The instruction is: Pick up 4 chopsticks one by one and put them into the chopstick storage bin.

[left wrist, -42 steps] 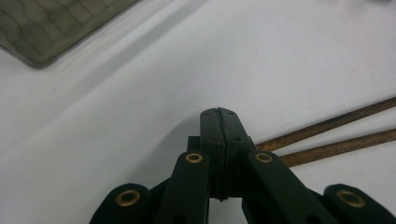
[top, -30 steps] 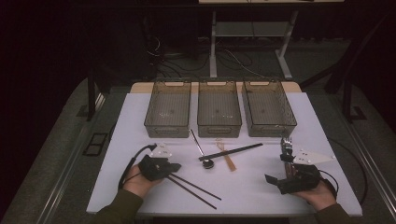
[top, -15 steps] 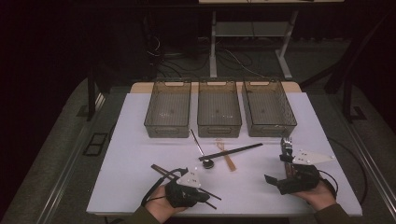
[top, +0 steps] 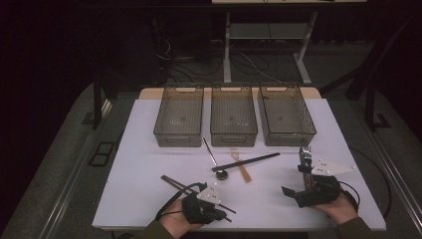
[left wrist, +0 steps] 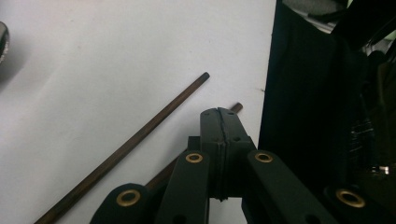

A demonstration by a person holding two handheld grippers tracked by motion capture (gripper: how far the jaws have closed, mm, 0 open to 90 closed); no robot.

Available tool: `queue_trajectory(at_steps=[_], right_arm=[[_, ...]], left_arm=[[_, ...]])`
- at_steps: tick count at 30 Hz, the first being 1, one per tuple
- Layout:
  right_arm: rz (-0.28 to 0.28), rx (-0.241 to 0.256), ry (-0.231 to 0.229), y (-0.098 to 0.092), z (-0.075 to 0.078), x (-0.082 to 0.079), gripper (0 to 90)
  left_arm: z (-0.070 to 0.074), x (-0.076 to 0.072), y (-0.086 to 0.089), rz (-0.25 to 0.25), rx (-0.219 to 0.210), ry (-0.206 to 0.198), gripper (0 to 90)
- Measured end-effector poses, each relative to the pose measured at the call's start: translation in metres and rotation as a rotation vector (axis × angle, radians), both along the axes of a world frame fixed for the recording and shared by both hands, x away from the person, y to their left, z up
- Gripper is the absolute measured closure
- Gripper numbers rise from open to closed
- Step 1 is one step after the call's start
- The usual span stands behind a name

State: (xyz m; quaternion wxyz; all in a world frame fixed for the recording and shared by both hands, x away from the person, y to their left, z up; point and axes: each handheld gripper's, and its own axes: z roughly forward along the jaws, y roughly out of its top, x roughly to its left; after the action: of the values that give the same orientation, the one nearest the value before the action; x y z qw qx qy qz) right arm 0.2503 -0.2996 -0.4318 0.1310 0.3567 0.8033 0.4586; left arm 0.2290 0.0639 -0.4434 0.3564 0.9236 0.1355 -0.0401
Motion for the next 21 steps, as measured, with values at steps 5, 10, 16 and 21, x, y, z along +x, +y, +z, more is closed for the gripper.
queue_trajectory(at_steps=[5,10,16,21], right_arm=[[-0.001,0.000,0.000,0.000,0.000,0.000,0.4],[-0.001,-0.002,0.000,0.000,0.000,0.000,0.4],[-0.002,-0.001,0.000,0.000,0.000,0.000,0.4],[0.000,-0.002,0.002,0.000,0.000,0.000,0.4]], left_arm=[[0.000,0.003,-0.002,-0.012,0.011,-0.017,90.0],[0.000,0.005,-0.005,-0.014,0.012,-0.026,90.0],[-0.001,0.007,-0.010,0.015,-0.008,-0.037,90.0],[-0.001,0.011,-0.012,0.019,-0.007,-0.053,90.0]])
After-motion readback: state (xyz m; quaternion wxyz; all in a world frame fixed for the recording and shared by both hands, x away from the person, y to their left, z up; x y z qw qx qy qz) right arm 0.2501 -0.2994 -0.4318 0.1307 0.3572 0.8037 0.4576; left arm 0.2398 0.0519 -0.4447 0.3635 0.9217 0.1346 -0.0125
